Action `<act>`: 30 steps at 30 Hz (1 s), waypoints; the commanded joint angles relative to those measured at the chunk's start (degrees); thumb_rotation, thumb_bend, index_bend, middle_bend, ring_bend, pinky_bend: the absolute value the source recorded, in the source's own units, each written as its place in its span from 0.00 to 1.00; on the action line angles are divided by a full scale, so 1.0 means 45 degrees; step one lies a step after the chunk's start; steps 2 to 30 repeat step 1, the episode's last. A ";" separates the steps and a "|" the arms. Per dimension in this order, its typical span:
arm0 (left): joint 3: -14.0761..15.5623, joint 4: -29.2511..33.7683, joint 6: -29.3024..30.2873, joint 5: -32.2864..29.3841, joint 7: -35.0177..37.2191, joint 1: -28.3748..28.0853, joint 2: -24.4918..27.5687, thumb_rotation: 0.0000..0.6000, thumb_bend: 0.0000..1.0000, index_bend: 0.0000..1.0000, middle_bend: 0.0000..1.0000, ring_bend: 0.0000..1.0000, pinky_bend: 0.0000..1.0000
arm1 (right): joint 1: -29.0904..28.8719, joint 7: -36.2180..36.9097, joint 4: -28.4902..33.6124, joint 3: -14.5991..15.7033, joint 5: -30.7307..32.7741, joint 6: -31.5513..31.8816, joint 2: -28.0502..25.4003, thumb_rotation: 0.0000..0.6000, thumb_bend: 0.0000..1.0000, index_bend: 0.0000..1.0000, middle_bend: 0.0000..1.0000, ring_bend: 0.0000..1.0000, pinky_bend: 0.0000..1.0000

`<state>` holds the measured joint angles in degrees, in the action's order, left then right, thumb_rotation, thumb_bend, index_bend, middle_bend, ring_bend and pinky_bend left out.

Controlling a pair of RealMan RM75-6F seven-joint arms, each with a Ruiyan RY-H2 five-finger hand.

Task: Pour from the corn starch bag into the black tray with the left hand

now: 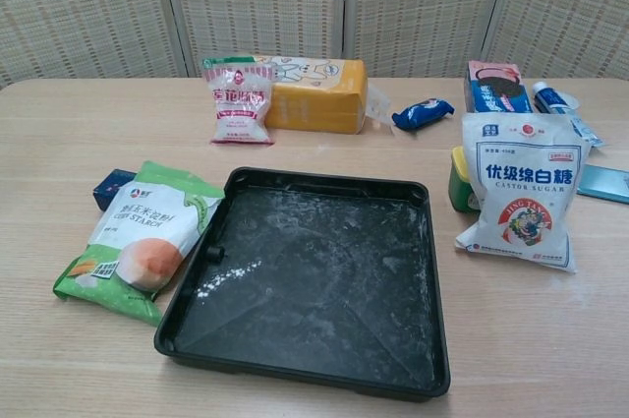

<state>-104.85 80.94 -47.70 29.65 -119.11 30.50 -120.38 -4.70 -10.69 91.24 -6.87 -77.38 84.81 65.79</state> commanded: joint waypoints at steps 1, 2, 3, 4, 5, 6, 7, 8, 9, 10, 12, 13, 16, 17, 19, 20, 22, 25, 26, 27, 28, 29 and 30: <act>0.0038 0.0083 0.0196 0.0007 0.0182 -0.0013 0.0097 1.00 0.17 0.01 0.00 0.00 0.00 | -0.0059 0.0001 0.0000 0.0035 0.0032 -0.0177 -0.0004 1.00 0.28 0.00 0.00 0.00 0.00; 0.0038 0.0083 0.0196 0.0007 0.0182 -0.0013 0.0097 1.00 0.17 0.01 0.00 0.00 0.00 | -0.0059 0.0001 0.0000 0.0035 0.0032 -0.0177 -0.0004 1.00 0.28 0.00 0.00 0.00 0.00; 0.0038 0.0083 0.0196 0.0007 0.0182 -0.0013 0.0097 1.00 0.17 0.01 0.00 0.00 0.00 | -0.0059 0.0001 0.0000 0.0035 0.0032 -0.0177 -0.0004 1.00 0.28 0.00 0.00 0.00 0.00; 0.0038 0.0083 0.0196 0.0007 0.0182 -0.0013 0.0097 1.00 0.17 0.01 0.00 0.00 0.00 | -0.0059 0.0001 0.0000 0.0035 0.0032 -0.0177 -0.0004 1.00 0.28 0.00 0.00 0.00 0.00; 0.0038 0.0083 0.0196 0.0007 0.0182 -0.0013 0.0097 1.00 0.17 0.01 0.00 0.00 0.00 | -0.0059 0.0001 0.0000 0.0035 0.0032 -0.0177 -0.0004 1.00 0.28 0.00 0.00 0.00 0.00; 0.0038 0.0083 0.0196 0.0007 0.0182 -0.0013 0.0097 1.00 0.17 0.01 0.00 0.00 0.00 | -0.0059 0.0001 0.0000 0.0035 0.0032 -0.0177 -0.0004 1.00 0.28 0.00 0.00 0.00 0.00; 0.0038 0.0083 0.0196 0.0007 0.0182 -0.0013 0.0097 1.00 0.17 0.01 0.00 0.00 0.00 | -0.0059 0.0001 0.0000 0.0035 0.0032 -0.0177 -0.0004 1.00 0.28 0.00 0.00 0.00 0.00; 0.0038 0.0083 0.0196 0.0007 0.0182 -0.0013 0.0097 1.00 0.17 0.01 0.00 0.00 0.00 | -0.0059 0.0001 0.0000 0.0035 0.0032 -0.0177 -0.0004 1.00 0.28 0.00 0.00 0.00 0.00; 0.0038 0.0083 0.0196 0.0007 0.0182 -0.0013 0.0097 1.00 0.17 0.01 0.00 0.00 0.00 | -0.0059 0.0001 0.0000 0.0035 0.0032 -0.0177 -0.0004 1.00 0.28 0.00 0.00 0.00 0.00; 0.0038 0.0083 0.0196 0.0007 0.0182 -0.0013 0.0097 1.00 0.17 0.01 0.00 0.00 0.00 | -0.0059 0.0001 0.0000 0.0035 0.0032 -0.0177 -0.0004 1.00 0.28 0.00 0.00 0.00 0.00; 0.0038 0.0083 0.0196 0.0007 0.0182 -0.0013 0.0097 1.00 0.17 0.01 0.00 0.00 0.00 | -0.0059 0.0001 0.0000 0.0035 0.0032 -0.0177 -0.0004 1.00 0.28 0.00 0.00 0.00 0.00; 0.0038 0.0083 0.0196 0.0007 0.0182 -0.0013 0.0097 1.00 0.17 0.01 0.00 0.00 0.00 | -0.0059 0.0001 0.0000 0.0035 0.0032 -0.0177 -0.0004 1.00 0.28 0.00 0.00 0.00 0.00; 0.0038 0.0083 0.0196 0.0007 0.0182 -0.0013 0.0097 1.00 0.17 0.01 0.00 0.00 0.00 | -0.0059 0.0001 0.0000 0.0035 0.0032 -0.0177 -0.0004 1.00 0.28 0.00 0.00 0.00 0.00; 0.0038 0.0083 0.0196 0.0007 0.0182 -0.0013 0.0097 1.00 0.17 0.01 0.00 0.00 0.00 | -0.0059 0.0001 0.0000 0.0035 0.0032 -0.0177 -0.0004 1.00 0.28 0.00 0.00 0.00 0.00; 0.0038 0.0083 0.0196 0.0007 0.0182 -0.0013 0.0097 1.00 0.17 0.01 0.00 0.00 0.00 | -0.0059 0.0001 0.0000 0.0035 0.0032 -0.0177 -0.0004 1.00 0.28 0.00 0.00 0.00 0.00; 0.0038 0.0083 0.0196 0.0007 0.0182 -0.0013 0.0097 1.00 0.17 0.01 0.00 0.00 0.00 | -0.0059 0.0001 0.0000 0.0035 0.0032 -0.0177 -0.0004 1.00 0.28 0.00 0.00 0.00 0.00; 0.0038 0.0083 0.0196 0.0007 0.0182 -0.0013 0.0097 1.00 0.17 0.01 0.00 0.00 0.00 | -0.0059 0.0001 0.0000 0.0035 0.0032 -0.0177 -0.0004 1.00 0.28 0.00 0.00 0.00 0.00; 0.0038 0.0083 0.0196 0.0007 0.0182 -0.0013 0.0097 1.00 0.17 0.01 0.00 0.00 0.00 | -0.0059 0.0001 0.0000 0.0035 0.0032 -0.0177 -0.0004 1.00 0.28 0.00 0.00 0.00 0.00; 0.0038 0.0083 0.0196 0.0007 0.0182 -0.0013 0.0097 1.00 0.17 0.01 0.00 0.00 0.00 | -0.0059 0.0001 0.0000 0.0035 0.0032 -0.0177 -0.0004 1.00 0.28 0.00 0.00 0.00 0.00; 0.0038 0.0083 0.0196 0.0007 0.0182 -0.0013 0.0097 1.00 0.17 0.01 0.00 0.00 0.00 | -0.0059 0.0001 0.0000 0.0035 0.0032 -0.0177 -0.0004 1.00 0.28 0.00 0.00 0.00 0.00; 0.0038 0.0083 0.0196 0.0007 0.0182 -0.0013 0.0097 1.00 0.17 0.01 0.00 0.00 0.00 | -0.0059 0.0001 0.0000 0.0035 0.0032 -0.0177 -0.0004 1.00 0.28 0.00 0.00 0.00 0.00; 0.0038 0.0083 0.0196 0.0007 0.0182 -0.0013 0.0097 1.00 0.17 0.01 0.00 0.00 0.00 | -0.0059 0.0001 0.0000 0.0035 0.0032 -0.0177 -0.0004 1.00 0.28 0.00 0.00 0.00 0.00; 0.0038 0.0083 0.0196 0.0007 0.0182 -0.0013 0.0097 1.00 0.17 0.01 0.00 0.00 0.00 | -0.0059 0.0001 0.0000 0.0035 0.0032 -0.0177 -0.0004 1.00 0.28 0.00 0.00 0.00 0.00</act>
